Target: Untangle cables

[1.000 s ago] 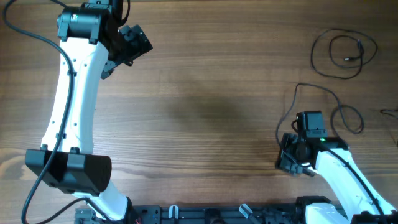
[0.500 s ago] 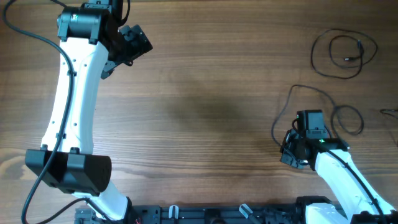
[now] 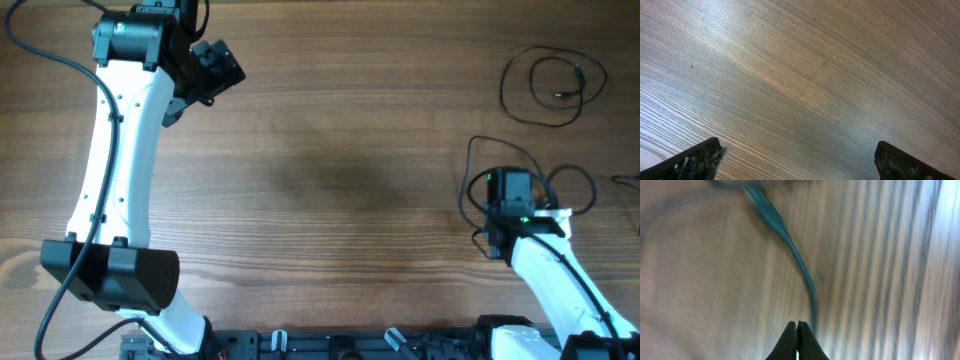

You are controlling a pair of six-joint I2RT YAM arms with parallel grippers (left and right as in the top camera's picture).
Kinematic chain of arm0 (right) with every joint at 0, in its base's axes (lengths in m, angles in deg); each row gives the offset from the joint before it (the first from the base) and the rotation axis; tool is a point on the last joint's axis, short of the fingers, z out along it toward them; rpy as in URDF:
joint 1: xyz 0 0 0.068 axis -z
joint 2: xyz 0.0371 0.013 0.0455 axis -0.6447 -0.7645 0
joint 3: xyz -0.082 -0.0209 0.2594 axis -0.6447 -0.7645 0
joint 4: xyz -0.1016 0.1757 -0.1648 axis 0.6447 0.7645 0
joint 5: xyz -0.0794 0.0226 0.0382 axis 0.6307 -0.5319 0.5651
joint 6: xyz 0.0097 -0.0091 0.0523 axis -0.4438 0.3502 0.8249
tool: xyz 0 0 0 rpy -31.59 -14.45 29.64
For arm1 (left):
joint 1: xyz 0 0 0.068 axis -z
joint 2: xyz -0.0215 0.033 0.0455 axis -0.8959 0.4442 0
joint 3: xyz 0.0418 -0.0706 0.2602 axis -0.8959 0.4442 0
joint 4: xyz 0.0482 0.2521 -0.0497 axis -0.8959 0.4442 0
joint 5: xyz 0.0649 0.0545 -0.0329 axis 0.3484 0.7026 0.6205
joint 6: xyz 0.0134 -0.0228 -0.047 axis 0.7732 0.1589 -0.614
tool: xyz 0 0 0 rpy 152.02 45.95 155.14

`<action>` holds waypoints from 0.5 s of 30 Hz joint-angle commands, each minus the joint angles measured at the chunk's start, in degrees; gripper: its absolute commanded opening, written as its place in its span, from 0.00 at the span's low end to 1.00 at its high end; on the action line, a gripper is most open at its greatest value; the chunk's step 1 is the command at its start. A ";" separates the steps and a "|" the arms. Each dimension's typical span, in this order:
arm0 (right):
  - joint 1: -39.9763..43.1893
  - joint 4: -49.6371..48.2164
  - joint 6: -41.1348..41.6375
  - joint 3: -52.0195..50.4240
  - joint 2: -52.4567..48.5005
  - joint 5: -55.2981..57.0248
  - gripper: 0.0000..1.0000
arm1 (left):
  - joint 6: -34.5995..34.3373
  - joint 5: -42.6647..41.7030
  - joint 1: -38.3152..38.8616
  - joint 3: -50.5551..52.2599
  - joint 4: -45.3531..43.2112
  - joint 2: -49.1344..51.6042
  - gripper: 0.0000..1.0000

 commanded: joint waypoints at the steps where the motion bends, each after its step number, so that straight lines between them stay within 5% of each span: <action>1: 3.67 -2.21 -7.74 3.02 -0.42 6.86 0.04 | -0.52 0.57 0.11 -0.15 0.07 -0.79 1.00; 4: 5.95 -5.42 -12.13 3.02 -0.42 2.67 0.10 | -0.52 0.57 0.11 -0.15 0.07 -0.79 1.00; 5: 6.01 -6.12 -14.56 3.02 -0.42 0.90 0.27 | -0.52 0.57 0.11 -0.15 0.07 -0.79 1.00; 8: 6.01 -7.65 -22.12 3.06 -0.07 -6.43 1.00 | -0.52 0.57 0.11 -0.15 0.07 -0.79 1.00; 15: 6.01 -7.87 -33.24 7.56 11.56 -15.50 1.00 | -0.52 0.57 0.11 -0.15 0.07 -0.79 1.00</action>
